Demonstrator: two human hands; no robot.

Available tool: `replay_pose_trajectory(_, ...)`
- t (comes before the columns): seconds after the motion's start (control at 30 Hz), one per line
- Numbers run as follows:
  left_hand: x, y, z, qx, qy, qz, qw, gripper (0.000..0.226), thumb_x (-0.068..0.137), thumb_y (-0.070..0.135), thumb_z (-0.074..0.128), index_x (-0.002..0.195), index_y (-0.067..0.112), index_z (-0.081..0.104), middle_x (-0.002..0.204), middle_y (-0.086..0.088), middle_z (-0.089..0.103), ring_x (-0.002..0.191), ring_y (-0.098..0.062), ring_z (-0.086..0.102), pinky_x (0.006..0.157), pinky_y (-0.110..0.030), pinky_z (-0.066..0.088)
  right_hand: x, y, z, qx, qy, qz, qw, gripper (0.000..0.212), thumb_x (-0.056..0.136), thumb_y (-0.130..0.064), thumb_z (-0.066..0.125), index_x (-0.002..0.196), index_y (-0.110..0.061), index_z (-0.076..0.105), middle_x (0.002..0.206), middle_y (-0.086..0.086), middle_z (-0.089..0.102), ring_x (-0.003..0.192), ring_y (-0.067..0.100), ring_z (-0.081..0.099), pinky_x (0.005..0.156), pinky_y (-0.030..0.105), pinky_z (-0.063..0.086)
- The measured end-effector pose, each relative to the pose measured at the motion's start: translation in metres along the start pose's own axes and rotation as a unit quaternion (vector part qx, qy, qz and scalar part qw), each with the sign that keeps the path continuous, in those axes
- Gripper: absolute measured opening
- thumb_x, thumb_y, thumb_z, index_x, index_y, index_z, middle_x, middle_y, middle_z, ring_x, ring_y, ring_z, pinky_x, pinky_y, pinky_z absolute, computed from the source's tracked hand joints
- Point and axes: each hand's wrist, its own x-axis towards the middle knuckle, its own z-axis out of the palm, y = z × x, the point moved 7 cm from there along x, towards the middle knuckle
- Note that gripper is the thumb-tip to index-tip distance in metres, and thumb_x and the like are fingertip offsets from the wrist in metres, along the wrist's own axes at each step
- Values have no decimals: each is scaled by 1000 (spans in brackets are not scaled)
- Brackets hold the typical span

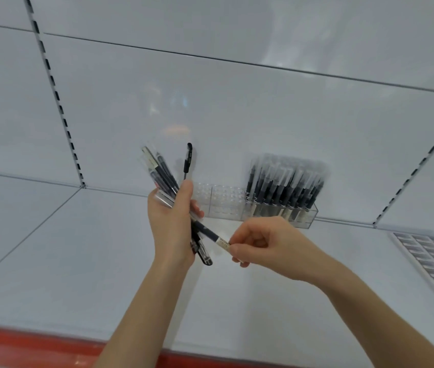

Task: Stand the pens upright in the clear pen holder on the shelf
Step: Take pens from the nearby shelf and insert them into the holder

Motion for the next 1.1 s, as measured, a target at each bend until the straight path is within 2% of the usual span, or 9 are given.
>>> replay_pose_trajectory(0.13,-5,-4,5,47,6,5,999,17,88,16,59,87,13,42,53,0,46,45,-13,44,49,-27,38,5,-8,8,-9,5,-23,1000,7,80,-21,67,80,-25,62,75,-8,67,68,0,62,67,17,51)
replay_pose_trajectory(0.27,-10,-8,11,54,-18,-21,998,29,83,34,65,78,16,42,53,0,47,43,-14,42,44,-27,38,7,-12,19,12,-2,-26,1000,15,82,-13,65,92,-22,58,76,-9,64,71,14,67,67,28,56)
replay_pose_trajectory(0.4,-3,-10,3,20,-4,-49,999,34,87,43,57,81,13,43,61,-1,44,43,-10,40,41,-22,37,0,-8,11,46,-7,-15,999,15,83,-4,60,87,-19,58,80,-2,66,68,11,68,56,23,55)
replay_pose_trajectory(0.5,-1,-15,-3,-1,9,-73,997,28,92,35,53,82,12,41,69,-1,48,39,-7,40,37,-19,36,2,-1,-12,109,64,7,992,19,78,1,61,83,-17,54,79,2,67,69,15,69,64,31,57)
replay_pose_trajectory(0.6,-2,-16,-2,0,-11,-80,997,20,93,27,52,85,10,43,71,-1,49,39,-7,42,39,-20,40,11,6,-53,125,198,-1,972,23,69,-11,67,84,-22,53,78,5,70,79,21,67,80,42,52)
replay_pose_trajectory(0.67,-5,-17,-2,2,-22,-85,996,17,93,24,53,89,9,47,74,-1,52,42,-6,46,43,-19,46,18,7,-79,137,259,-9,956,12,79,-15,65,85,-22,57,82,6,71,86,25,66,85,45,51)
replay_pose_trajectory(0.8,-7,-17,-4,5,-33,-94,995,12,91,20,57,88,10,52,74,-1,55,46,-6,52,50,-19,53,36,-6,-112,115,316,-58,940,2,87,-16,60,85,-17,59,84,0,64,86,26,68,80,34,57)
replay_pose_trajectory(0.93,-7,-16,-10,6,-24,-97,995,10,86,8,62,89,7,53,67,-3,54,51,-9,55,52,-20,54,57,-12,-126,57,359,-82,928,25,81,-10,62,98,-21,47,79,-2,61,81,23,68,78,38,56)
replay_pose_trajectory(1.1,-6,-13,-13,-13,-21,-95,995,15,85,2,60,98,3,53,70,-6,56,52,-9,57,54,-21,55,82,-9,-120,-30,345,-78,935,15,84,-16,57,93,-18,46,72,-9,57,67,4,54,60,7,40)
